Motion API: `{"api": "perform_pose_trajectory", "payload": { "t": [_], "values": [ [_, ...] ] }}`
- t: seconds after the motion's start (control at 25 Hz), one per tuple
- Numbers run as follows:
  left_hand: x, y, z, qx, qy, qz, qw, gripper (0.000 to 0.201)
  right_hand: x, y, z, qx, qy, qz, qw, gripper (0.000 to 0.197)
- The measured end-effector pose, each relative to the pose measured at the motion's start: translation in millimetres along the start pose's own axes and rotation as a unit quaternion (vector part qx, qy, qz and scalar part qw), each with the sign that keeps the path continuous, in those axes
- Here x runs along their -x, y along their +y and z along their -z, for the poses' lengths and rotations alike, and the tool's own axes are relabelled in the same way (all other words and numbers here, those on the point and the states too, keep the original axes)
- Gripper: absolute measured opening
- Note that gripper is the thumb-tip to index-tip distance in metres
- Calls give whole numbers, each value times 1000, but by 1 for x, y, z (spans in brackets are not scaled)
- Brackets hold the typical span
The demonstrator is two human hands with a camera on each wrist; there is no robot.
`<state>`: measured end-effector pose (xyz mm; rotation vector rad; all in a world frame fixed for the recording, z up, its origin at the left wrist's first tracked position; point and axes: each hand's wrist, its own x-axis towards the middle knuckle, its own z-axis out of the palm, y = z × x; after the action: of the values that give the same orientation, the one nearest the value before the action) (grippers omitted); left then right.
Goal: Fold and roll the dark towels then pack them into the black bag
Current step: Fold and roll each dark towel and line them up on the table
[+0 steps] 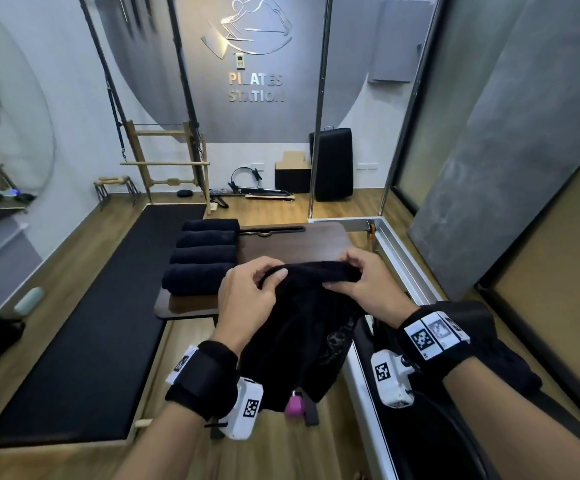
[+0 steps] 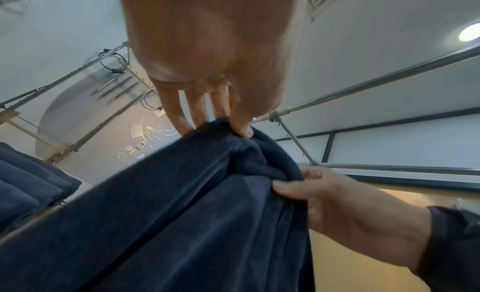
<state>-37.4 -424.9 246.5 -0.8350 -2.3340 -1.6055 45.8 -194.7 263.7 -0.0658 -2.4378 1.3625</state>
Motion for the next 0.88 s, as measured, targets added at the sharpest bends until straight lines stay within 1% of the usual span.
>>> {"api": "perform_pose_trajectory", "payload": {
  "t": [0.04, 0.12, 0.16, 0.2, 0.24, 0.28, 0.4, 0.48, 0.52, 0.56, 0.64, 0.68, 0.72, 0.8, 0.84, 0.88],
  "values": [
    [1, 5, -2, 8, -36, -7, 999, 5, -4, -5, -3, 6, 5, 13, 1000, 33],
    [2, 19, -12, 58, -107, -13, 993, 14, -9, -15, -10, 32, 0, 54, 998, 35],
    [1, 26, -19, 76, -118, -12, 990, 16, -11, -17, -13, 45, -4, 72, 996, 35],
    [-3, 30, -24, 83, -110, -14, 990, 14, -12, -18, -15, 52, -8, 80, 995, 34],
    [-7, 33, -27, 78, -91, -15, 993, 13, -11, -17, -14, 53, -14, 70, 996, 33],
    [-10, 33, -29, 73, -70, -14, 995, 12, -11, -13, -10, 49, -25, 41, 998, 34],
    [-13, 26, -23, 88, -3, -13, 996, 12, -4, 9, 9, 23, -62, -76, 995, 46],
    [-12, 17, -17, 87, 20, -7, 996, 13, 3, 21, 20, 4, -61, -117, 991, 49],
    [-12, 12, -16, 78, 7, -1, 997, 12, 5, 24, 23, -1, -50, -118, 992, 46],
    [-12, 8, -17, 69, -23, 7, 997, 11, 5, 23, 25, -10, -36, -105, 994, 40],
    [-8, 8, -23, 68, -117, 19, 991, 12, 1, 13, 25, -34, -17, -64, 997, 31],
    [-6, 11, -28, 74, -158, 17, 984, 17, -2, 5, 23, -33, -19, -39, 999, 27],
    [-4, 17, -33, 80, -184, 13, 980, 25, -6, -2, 20, -23, -28, -16, 999, 25],
    [-6, 32, -40, 98, -195, -2, 976, 43, -11, -18, 14, 8, -49, 15, 999, 26],
    [-9, 37, -41, 117, -182, -8, 976, 48, -13, -25, 13, 13, -50, 20, 998, 27],
    [-14, 41, -42, 134, -162, -10, 978, 48, -13, -30, 13, 4, -46, 20, 999, 29]
  ]
}}
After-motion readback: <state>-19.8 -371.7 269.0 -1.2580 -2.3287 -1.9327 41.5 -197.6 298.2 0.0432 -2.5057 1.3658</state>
